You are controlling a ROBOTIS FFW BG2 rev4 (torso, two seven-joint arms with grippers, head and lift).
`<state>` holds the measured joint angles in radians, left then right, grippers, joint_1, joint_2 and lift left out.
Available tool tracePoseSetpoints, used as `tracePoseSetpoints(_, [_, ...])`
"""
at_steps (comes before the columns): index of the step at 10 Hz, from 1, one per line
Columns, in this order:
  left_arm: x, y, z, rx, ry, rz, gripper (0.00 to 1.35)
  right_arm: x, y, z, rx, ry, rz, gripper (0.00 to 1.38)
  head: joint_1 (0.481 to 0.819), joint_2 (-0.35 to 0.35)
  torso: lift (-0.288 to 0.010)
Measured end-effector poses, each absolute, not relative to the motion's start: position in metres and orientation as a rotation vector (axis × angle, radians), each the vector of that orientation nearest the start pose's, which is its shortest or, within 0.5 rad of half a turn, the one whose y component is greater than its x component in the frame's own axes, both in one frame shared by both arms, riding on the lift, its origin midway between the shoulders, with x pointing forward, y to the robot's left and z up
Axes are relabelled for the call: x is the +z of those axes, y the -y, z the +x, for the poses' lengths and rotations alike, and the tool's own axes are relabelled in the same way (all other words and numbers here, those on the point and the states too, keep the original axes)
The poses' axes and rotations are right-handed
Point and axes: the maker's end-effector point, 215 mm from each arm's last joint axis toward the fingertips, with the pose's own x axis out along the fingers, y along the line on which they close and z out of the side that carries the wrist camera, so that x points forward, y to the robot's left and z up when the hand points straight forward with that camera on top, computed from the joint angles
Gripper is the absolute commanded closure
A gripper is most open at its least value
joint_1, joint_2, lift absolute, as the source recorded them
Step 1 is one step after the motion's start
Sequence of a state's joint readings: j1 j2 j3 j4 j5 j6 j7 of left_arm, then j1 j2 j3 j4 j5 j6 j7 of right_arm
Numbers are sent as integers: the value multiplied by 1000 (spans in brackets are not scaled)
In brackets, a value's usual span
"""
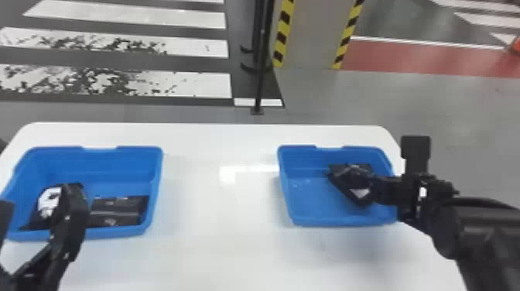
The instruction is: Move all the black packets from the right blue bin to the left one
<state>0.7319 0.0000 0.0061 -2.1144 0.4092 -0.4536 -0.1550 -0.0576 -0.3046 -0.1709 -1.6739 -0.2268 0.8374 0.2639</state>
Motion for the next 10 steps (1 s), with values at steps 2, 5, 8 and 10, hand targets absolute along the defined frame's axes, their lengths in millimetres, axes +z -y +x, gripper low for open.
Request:
tracePoseSetpoints(2, [-252,-253,361,-17,308,-362,131,-416,338,562,156,-533,115,1259,695,-115,-140])
tracePoseSetpoints(5, [-247,-248,366,-29,320,-396,125,-361,266,569,358,-385,247,1259,695,-27,-140])
tracePoseSetpoints(8, [-261,-197,394,-215,212,-516,131,-313,158,553,640,-300,395,1259,695,36,-140])
tracePoseSetpoints(10, [-269,-170,407,-314,123,-519,131,-291,94,531,791,-289,435,1259,695,86,-140])
